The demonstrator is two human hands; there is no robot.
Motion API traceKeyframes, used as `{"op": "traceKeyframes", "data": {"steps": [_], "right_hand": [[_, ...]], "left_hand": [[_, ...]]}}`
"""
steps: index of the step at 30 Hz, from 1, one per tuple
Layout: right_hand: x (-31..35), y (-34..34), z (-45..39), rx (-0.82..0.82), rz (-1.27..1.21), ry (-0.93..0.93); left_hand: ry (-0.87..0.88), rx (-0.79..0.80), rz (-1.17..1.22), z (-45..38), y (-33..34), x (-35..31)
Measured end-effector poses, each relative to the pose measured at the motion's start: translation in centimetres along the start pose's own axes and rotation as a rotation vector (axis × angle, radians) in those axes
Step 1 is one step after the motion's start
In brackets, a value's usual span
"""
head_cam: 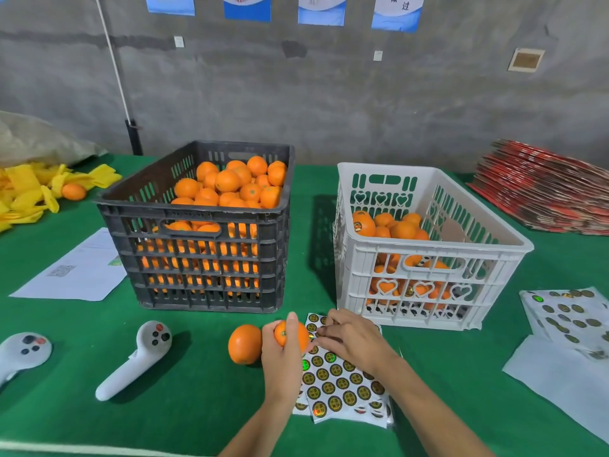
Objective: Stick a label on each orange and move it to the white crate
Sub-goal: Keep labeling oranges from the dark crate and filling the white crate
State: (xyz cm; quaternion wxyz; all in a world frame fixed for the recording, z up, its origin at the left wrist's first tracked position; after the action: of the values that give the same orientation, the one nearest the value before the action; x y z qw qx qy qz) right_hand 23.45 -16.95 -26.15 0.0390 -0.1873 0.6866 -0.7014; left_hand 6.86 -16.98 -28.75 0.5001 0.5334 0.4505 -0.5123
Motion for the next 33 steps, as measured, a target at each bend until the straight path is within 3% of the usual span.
{"op": "traceKeyframes", "data": {"steps": [6, 10, 20, 30, 33], "right_hand": [[0.8, 0.3, -0.2, 0.02, 0.107, -0.046], [-0.3, 0.5, 0.3, -0.051, -0.12, 0.059], [-1.2, 1.2, 0.0, -0.074, -0.342, 0.083], [-0.6, 0.6, 0.2, -0.128, -0.353, 0.089], [0.0, 0.1, 0.2, -0.097, -0.22, 0.072]], "left_hand": [[0.014, 0.02, 0.063, -0.1, 0.3, -0.2], [0.014, 0.026, 0.097, 0.1, 0.4, -0.2], [0.023, -0.003, -0.028, 0.2, 0.0, 0.0], [0.048, 0.021, -0.024, 0.0, 0.1, 0.0], [0.035, 0.024, -0.025, -0.3, 0.1, 0.4]]}}
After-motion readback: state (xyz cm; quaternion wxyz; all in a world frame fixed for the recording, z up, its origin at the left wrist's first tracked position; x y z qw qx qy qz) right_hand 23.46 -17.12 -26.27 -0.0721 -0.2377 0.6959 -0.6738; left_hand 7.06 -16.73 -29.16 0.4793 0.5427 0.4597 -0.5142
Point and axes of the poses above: each hand's wrist, its own z-axis away from the middle knuckle, its own y-axis out of the palm, x = y × z, the point moved 6 cm from there along -z, towards the middle knuckle, and after that the axes turned 11 degrees about x, right-handed, at the moved point
